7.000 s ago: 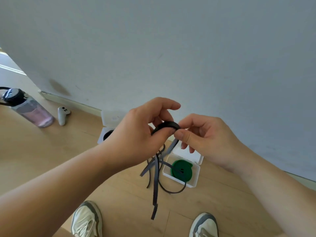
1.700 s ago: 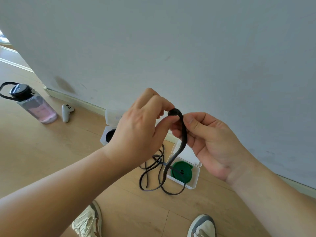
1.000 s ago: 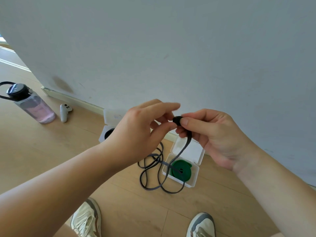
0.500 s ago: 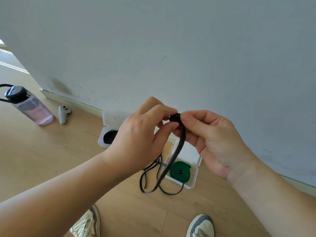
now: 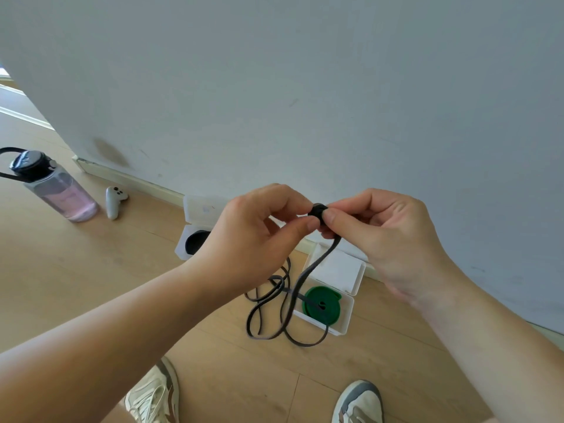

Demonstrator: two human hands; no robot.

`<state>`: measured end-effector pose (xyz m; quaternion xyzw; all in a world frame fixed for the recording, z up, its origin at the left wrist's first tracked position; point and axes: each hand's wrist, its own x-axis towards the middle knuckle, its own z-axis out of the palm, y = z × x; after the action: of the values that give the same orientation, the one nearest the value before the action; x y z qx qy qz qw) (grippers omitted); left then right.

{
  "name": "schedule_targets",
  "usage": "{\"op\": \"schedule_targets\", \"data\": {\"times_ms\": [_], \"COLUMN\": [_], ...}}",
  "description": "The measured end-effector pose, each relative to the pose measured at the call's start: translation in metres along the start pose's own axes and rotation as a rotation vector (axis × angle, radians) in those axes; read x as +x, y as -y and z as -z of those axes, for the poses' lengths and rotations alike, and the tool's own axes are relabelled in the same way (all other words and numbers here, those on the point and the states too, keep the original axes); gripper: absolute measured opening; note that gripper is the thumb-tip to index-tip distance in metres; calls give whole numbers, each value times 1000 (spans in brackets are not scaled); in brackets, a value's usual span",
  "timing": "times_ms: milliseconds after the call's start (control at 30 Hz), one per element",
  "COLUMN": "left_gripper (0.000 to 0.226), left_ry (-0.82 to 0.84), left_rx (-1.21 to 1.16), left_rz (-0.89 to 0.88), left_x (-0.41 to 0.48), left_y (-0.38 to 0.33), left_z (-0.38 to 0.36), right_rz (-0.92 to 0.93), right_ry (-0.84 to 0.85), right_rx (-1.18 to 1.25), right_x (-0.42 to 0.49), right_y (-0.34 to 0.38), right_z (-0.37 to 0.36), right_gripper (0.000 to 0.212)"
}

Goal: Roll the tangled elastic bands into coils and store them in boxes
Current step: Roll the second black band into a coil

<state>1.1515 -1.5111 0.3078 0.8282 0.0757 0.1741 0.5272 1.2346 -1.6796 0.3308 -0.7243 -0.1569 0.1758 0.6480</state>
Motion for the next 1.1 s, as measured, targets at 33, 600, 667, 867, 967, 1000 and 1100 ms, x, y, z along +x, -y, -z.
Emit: {"op": "schedule_targets", "data": {"times_ms": [33,600,667,867,967,1000,1100], "left_gripper": [11,19,18,14,9,9,9], "left_ry": [12,-132,-165,-82,-11,-3,-13], "left_rx": [-33,-564,-622,-388,-51,80,367], "left_rz": [45,286,301,251,131,67,-70], "left_x": [0,-6,-9,-11,-15,-16,-19], "left_y": [-2,-19,-22,-29,-37,-38,-46], "left_z": [1,2,2,8,22,26,35], "right_rz": [27,12,70,198,338,400,540], "right_ry": [16,-4,-26,-49,49,99,222], "right_rx": [-55,248,187,-78,-394,-515,-777], "right_x": [0,-4,-5,-9,-14,-14,-14], "right_y": [1,-2,2,11,22,27,45], "right_z": [2,-16,-18,-14,-14,-15,-22], "right_gripper": [9,20,17,22,24,25,28]}}
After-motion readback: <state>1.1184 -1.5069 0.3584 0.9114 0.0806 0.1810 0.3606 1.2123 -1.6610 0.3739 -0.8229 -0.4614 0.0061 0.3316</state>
